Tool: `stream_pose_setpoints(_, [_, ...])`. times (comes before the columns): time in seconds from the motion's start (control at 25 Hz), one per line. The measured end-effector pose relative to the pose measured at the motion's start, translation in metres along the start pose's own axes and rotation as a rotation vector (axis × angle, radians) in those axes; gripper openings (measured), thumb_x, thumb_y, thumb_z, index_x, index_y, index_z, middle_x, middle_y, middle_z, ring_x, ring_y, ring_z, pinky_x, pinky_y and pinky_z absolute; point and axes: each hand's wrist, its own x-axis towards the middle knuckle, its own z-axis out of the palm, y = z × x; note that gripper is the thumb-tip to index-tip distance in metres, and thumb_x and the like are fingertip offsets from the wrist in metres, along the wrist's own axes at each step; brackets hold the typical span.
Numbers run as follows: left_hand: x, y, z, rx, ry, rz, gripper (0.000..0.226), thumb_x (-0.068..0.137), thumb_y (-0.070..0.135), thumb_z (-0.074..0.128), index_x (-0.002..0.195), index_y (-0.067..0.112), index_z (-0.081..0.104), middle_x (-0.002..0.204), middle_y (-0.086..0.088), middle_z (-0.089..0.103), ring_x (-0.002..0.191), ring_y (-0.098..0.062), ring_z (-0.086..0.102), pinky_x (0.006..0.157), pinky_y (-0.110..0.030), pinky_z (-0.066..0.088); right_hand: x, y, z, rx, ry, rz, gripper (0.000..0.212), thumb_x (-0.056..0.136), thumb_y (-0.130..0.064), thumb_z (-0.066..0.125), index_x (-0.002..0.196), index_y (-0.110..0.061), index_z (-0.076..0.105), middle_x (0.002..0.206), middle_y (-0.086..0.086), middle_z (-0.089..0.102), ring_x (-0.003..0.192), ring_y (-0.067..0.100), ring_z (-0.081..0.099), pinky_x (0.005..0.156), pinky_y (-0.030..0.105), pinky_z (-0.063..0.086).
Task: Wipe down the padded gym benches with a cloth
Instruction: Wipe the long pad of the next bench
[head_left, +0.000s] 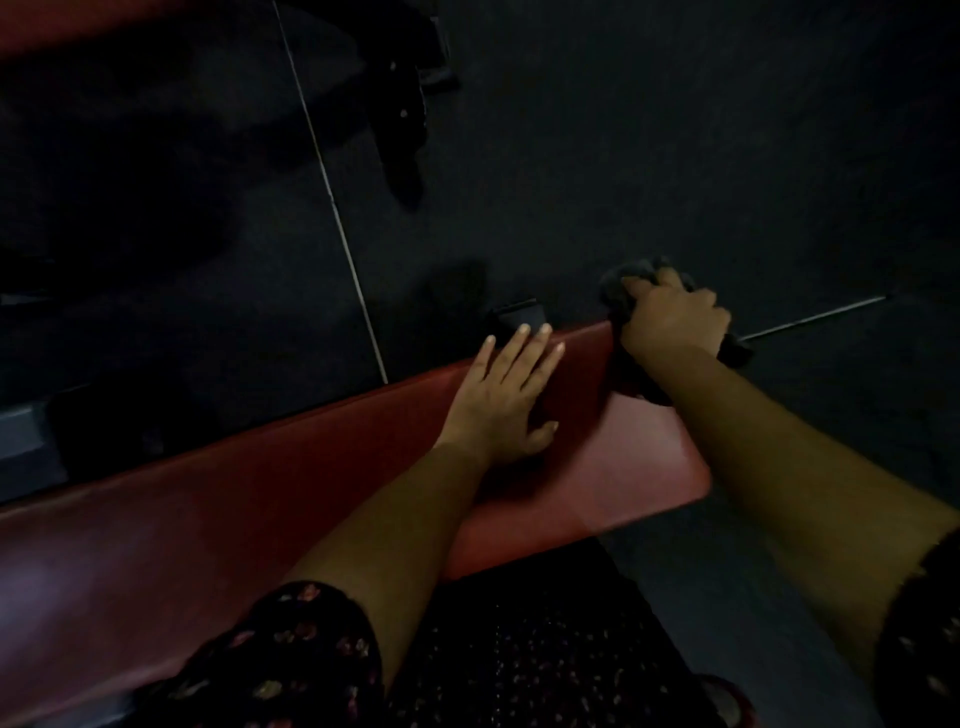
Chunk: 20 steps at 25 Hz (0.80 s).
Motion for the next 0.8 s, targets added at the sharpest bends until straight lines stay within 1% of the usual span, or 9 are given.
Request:
stream_pose_setpoints(0.04, [0.011, 0.004, -0.002, -0.006, -0.012, 0.026, 0.092, 0.078, 0.060, 0.042, 0.155, 0.014, 0.025, 0.162, -0.010, 0.020, 0.150, -0.028, 0.018, 0.119, -0.053, 0.013, 0.000, -0.004, -0.002, 0.031, -0.003, -0.038, 0.047, 0.094, -0.033, 0.053, 0.139, -0.038, 0.044, 0.141, 0.001, 0.039, 0.117, 0.041, 0.044, 0.093, 0.048, 0.040])
stream_pose_setpoints(0.16, [0.033, 0.012, 0.002, -0.004, -0.033, 0.056, 0.092, 0.080, 0.062, 0.041, 0.156, 0.014, 0.022, 0.163, -0.007, 0.018, 0.151, -0.025, 0.014, 0.120, -0.054, 0.013, 0.004, 0.015, 0.007, 0.174, 0.058, -0.346, 0.057, 0.089, -0.032, 0.056, 0.142, -0.045, 0.039, 0.149, -0.005, 0.034, 0.116, 0.039, 0.047, 0.093, 0.044, 0.042])
stream_pose_setpoints(0.2, [0.035, 0.012, 0.004, 0.001, -0.035, 0.065, 0.090, 0.081, 0.062, 0.041, 0.156, 0.014, 0.023, 0.163, -0.007, 0.020, 0.150, -0.025, 0.016, 0.119, -0.054, 0.016, 0.008, 0.031, 0.014, 0.295, 0.025, -0.325, 0.062, 0.088, -0.028, 0.059, 0.144, -0.045, 0.037, 0.150, -0.004, 0.033, 0.117, 0.039, 0.048, 0.095, 0.044, 0.044])
stream_pose_setpoints(0.28, [0.035, 0.012, 0.008, 0.012, -0.017, 0.070, 0.088, 0.082, 0.062, 0.041, 0.154, 0.014, 0.027, 0.161, -0.008, 0.025, 0.149, -0.026, 0.022, 0.117, -0.054, 0.023, 0.005, 0.064, 0.032, 0.709, -0.098, -0.057, 0.065, 0.086, -0.020, 0.060, 0.145, -0.037, 0.040, 0.145, 0.005, 0.039, 0.118, 0.035, 0.051, 0.095, 0.038, 0.044])
stream_pose_setpoints(0.36, [0.035, 0.009, 0.011, 0.018, 0.008, 0.079, 0.088, 0.081, 0.061, 0.041, 0.153, 0.013, 0.031, 0.160, -0.009, 0.028, 0.147, -0.026, 0.025, 0.115, -0.052, 0.029, -0.021, 0.086, 0.057, 0.924, -0.136, 0.117, 0.062, 0.087, -0.016, 0.061, 0.145, -0.030, 0.044, 0.135, 0.010, 0.044, 0.117, 0.029, 0.053, 0.088, 0.030, 0.041])
stream_pose_setpoints(0.44, [0.035, 0.007, 0.011, 0.018, 0.025, 0.082, 0.088, 0.081, 0.061, 0.042, 0.153, 0.012, 0.032, 0.159, -0.009, 0.029, 0.146, -0.027, 0.027, 0.112, -0.051, 0.032, -0.051, 0.095, 0.071, 0.914, -0.125, 0.079, 0.064, 0.087, -0.016, 0.061, 0.146, -0.031, 0.041, 0.134, 0.007, 0.043, 0.115, 0.025, 0.052, 0.085, 0.027, 0.038])
stream_pose_setpoints(0.52, [0.034, 0.009, 0.010, 0.015, 0.024, 0.085, 0.087, 0.080, 0.060, 0.043, 0.152, 0.011, 0.032, 0.159, -0.009, 0.030, 0.146, -0.027, 0.029, 0.111, -0.050, 0.033, -0.058, 0.095, 0.074, 0.819, -0.137, 0.079, 0.068, 0.087, -0.020, 0.062, 0.148, -0.033, 0.036, 0.140, 0.007, 0.041, 0.118, 0.028, 0.052, 0.089, 0.032, 0.041])
stream_pose_setpoints(0.64, [0.035, 0.009, 0.011, 0.027, 0.019, 0.086, 0.086, 0.082, 0.060, 0.042, 0.153, 0.012, 0.029, 0.160, -0.010, 0.028, 0.145, -0.027, 0.028, 0.110, -0.050, 0.032, -0.020, 0.082, 0.054, 0.768, -0.226, 0.167, 0.068, 0.086, -0.024, 0.061, 0.148, -0.034, 0.035, 0.144, 0.011, 0.042, 0.121, 0.034, 0.052, 0.094, 0.037, 0.044])
stream_pose_setpoints(0.8, [0.035, 0.009, 0.011, 0.060, 0.036, 0.085, 0.085, 0.084, 0.060, 0.041, 0.153, 0.012, 0.028, 0.160, -0.009, 0.027, 0.146, -0.027, 0.027, 0.110, -0.048, 0.029, 0.004, 0.073, 0.037, 0.773, -0.164, -0.011, 0.070, 0.086, -0.024, 0.061, 0.149, -0.040, 0.031, 0.150, 0.005, 0.032, 0.126, 0.033, 0.048, 0.098, 0.037, 0.041])
